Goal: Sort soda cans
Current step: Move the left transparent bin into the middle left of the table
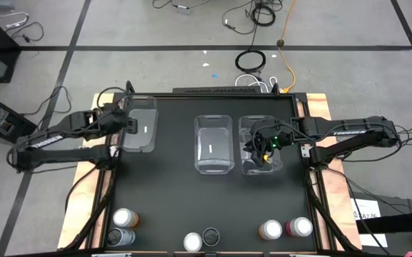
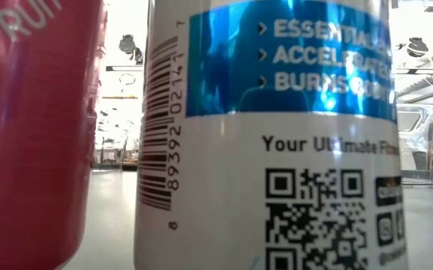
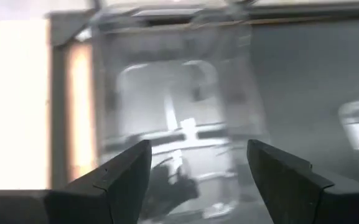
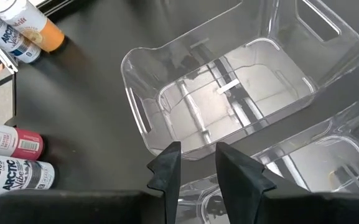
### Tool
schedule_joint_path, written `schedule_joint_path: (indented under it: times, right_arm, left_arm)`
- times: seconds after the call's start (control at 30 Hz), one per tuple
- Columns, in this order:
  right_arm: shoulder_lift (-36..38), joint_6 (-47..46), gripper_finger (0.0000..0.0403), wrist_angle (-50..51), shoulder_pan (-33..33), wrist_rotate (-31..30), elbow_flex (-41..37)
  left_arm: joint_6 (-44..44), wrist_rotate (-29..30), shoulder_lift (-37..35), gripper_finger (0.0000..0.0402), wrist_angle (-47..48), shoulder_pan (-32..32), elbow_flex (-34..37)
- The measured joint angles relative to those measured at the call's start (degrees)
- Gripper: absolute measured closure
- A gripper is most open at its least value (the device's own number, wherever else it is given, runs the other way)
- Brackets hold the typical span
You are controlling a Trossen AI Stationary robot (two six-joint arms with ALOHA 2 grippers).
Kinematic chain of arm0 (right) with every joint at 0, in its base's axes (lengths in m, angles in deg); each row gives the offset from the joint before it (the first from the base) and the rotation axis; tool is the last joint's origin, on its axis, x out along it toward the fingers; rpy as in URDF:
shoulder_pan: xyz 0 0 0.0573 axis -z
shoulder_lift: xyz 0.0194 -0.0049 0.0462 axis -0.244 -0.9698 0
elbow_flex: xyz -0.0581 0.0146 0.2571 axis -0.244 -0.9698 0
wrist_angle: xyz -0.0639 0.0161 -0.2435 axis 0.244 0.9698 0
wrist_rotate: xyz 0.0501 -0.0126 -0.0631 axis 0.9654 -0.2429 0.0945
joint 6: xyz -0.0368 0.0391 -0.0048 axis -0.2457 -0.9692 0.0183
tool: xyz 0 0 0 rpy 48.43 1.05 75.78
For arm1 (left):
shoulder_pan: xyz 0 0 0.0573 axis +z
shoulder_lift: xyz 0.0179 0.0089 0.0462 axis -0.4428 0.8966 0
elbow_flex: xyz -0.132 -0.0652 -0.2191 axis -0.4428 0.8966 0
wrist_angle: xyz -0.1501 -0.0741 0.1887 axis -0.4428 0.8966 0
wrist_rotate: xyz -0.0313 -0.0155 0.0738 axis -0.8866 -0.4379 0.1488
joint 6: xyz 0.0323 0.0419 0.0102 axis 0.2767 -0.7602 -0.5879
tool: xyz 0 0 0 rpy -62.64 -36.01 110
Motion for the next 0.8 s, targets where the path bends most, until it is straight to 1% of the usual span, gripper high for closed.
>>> schedule_joint_path:
  times: [0.1,0.33,0.53,0.67,0.8]
  right_arm:
    - [0.00,0.57,0.0310,-0.38,0.00,-0.25,0.00]
    - [0.00,0.64,0.0310,-0.53,0.00,-0.26,0.00]
    - [0.00,0.43,0.0310,-1.46,0.00,-0.25,0.00]
    - [0.00,-0.48,0.0310,-2.45,0.00,-0.25,0.00]
    - [0.00,-0.87,0.0310,-3.25,0.00,-0.23,0.00]
  left_arm:
    - [-3.39,-0.56,0.00,0.0127,2.21,4.10,0.00]
    - [-13.57,-3.40,1.54,0.0127,1.87,14.80,-0.03]
    - [-24.27,-10.26,5.72,0.0127,-3.40,24.91,-0.02]
    - [-28.53,-10.87,8.32,0.0127,-3.96,30.84,0.31]
    - [-31.57,-13.78,9.03,0.0127,-6.28,35.13,2.94]
